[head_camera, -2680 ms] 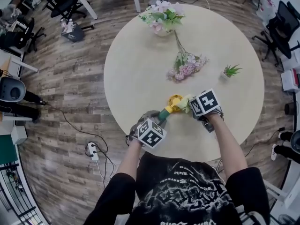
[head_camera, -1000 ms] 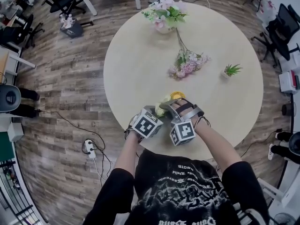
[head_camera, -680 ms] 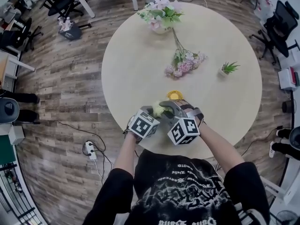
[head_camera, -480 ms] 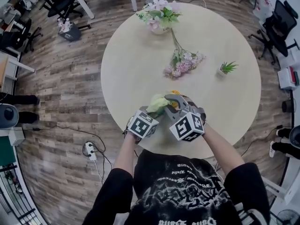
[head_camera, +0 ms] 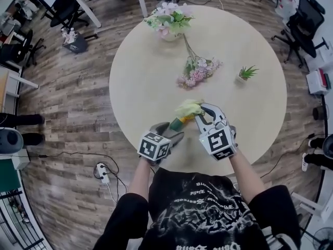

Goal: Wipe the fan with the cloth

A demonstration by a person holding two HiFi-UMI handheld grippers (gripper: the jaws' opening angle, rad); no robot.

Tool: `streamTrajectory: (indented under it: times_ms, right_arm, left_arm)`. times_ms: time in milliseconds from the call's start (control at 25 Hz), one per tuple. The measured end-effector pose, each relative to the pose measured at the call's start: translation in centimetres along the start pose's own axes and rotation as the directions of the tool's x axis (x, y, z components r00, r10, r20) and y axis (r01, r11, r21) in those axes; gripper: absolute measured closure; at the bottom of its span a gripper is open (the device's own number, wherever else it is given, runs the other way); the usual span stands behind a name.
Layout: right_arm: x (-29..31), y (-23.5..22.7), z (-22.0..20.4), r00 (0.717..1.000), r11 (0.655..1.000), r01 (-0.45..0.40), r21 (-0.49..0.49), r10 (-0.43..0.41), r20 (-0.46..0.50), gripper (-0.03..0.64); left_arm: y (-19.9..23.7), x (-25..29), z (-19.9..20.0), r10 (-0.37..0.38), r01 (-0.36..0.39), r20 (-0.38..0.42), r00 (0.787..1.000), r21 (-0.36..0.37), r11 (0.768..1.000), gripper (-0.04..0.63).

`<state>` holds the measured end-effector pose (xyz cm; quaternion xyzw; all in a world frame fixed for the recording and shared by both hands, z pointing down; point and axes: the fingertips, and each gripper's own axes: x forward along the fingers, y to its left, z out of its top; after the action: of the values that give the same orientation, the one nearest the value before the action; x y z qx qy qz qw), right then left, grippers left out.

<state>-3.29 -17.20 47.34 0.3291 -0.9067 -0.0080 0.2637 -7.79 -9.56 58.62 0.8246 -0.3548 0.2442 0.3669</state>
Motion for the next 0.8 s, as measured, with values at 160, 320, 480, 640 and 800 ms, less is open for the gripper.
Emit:
streamTrajectory:
  times_ms: [160,320,480,640,800]
  right_arm:
    - [-2.2,-1.6,-0.4,0.997,0.992,0.075,0.098,-0.077,0.025,0.578]
    - [-4.7,-3.4,-1.3,0.985,0.967,0.157,0.203,-0.169,0.043,0.578]
    - [-7.9,-4.9,-2.7,0.966,0.933,0.235,0.273,-0.254,0.038,0.578]
    - [-11.4,-6.4,-4.9,0.94,0.885,0.312,0.347,-0.34,0.024,0.578]
    - [-13.6,-6.2,-7.9,0.922,0.839,0.364,0.405,-0.385,-0.03,0.577]
  left_arm:
    - [0.1,-1.2,1.3,0.062,-0.06,0.093,0.994,-0.025,0.998,0.267]
    - [-0.1,-3.0,3.2,0.136,-0.131,0.208,0.969,-0.036,0.991,0.267]
    - [-1.3,-5.0,5.1,0.182,-0.175,0.317,0.931,-0.05,0.983,0.267]
    - [-2.7,-6.7,6.7,0.207,-0.207,0.402,0.892,-0.043,0.977,0.267]
    - [-2.7,-8.8,6.8,0.269,-0.272,0.457,0.848,-0.059,0.96,0.267]
